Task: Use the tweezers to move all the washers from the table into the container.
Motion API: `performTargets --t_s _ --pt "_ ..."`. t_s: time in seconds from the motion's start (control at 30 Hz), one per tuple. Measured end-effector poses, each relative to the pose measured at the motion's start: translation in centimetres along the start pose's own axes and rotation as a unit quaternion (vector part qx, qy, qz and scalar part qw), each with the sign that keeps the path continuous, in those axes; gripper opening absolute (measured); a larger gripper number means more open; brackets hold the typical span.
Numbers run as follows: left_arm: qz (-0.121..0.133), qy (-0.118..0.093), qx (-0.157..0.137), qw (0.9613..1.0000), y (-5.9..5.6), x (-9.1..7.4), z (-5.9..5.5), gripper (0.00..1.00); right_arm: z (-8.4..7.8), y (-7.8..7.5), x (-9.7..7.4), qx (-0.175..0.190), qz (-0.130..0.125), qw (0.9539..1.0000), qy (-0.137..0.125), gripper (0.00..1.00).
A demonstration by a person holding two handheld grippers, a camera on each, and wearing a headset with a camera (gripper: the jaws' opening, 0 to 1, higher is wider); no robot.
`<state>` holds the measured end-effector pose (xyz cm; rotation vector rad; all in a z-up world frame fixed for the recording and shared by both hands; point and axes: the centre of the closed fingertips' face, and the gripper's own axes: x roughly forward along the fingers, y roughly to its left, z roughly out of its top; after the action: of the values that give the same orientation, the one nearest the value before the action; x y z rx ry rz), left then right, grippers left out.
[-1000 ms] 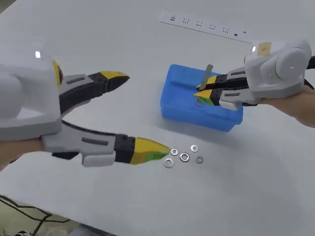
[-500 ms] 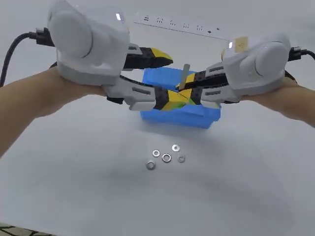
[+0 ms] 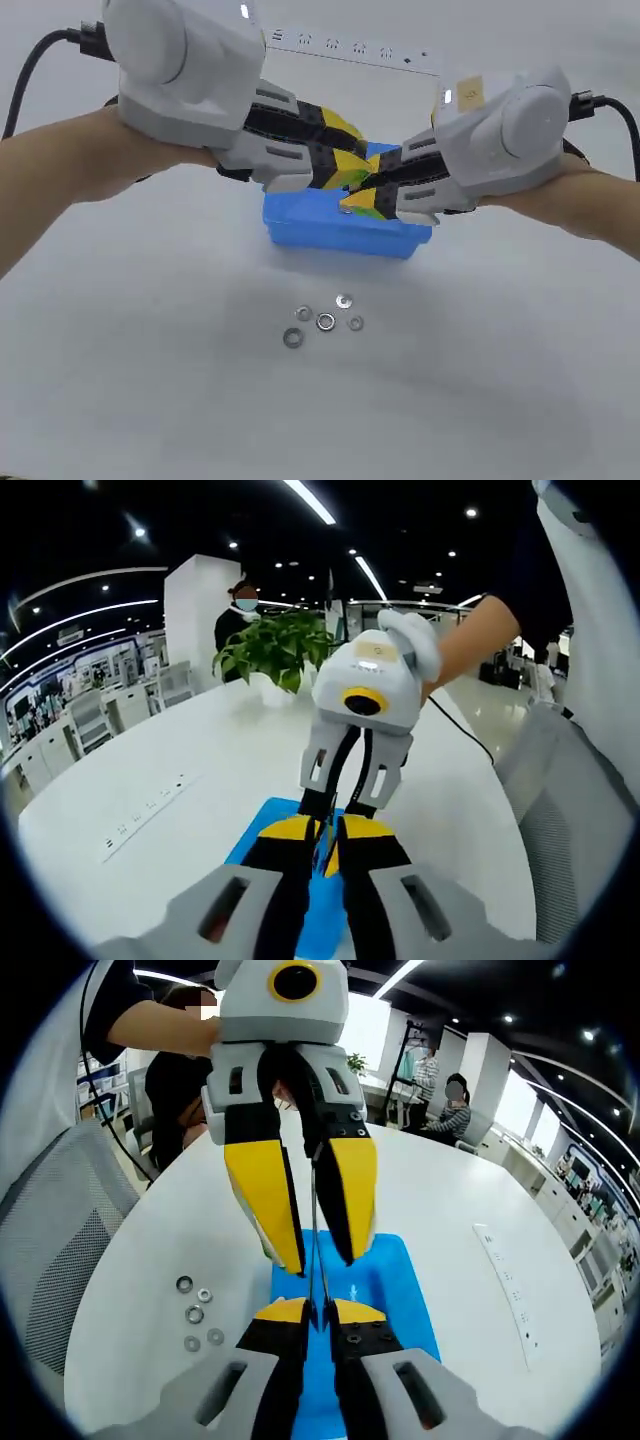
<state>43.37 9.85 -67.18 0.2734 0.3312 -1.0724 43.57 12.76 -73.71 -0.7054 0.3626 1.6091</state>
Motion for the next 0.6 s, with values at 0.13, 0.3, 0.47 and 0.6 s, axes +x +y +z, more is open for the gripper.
performTargets --t_s 0.13,0.3,0.47,0.6 --pt "0.0 -0.008 0.02 0.9998 -0.4 -0.3 0.5 0.08 0.3 0.2 -0.1 -0.003 0.003 1.0 -0.004 0.09" --pt "0.003 -0.006 0.051 0.9987 -0.9 0.0 1.0 0.06 0.6 0.3 -0.2 -0.01 0.0 0.9999 -0.004 0.1" --pt "0.005 -0.003 0.055 0.9984 -1.2 -0.2 1.0 0.06 0.4 0.4 -0.4 -0.023 -0.007 0.9997 0.007 0.1" --pt "0.008 -0.004 0.056 0.9984 -1.4 -0.1 1.3 0.06 0.5 0.5 -0.5 -0.019 -0.007 0.9998 0.007 0.11"
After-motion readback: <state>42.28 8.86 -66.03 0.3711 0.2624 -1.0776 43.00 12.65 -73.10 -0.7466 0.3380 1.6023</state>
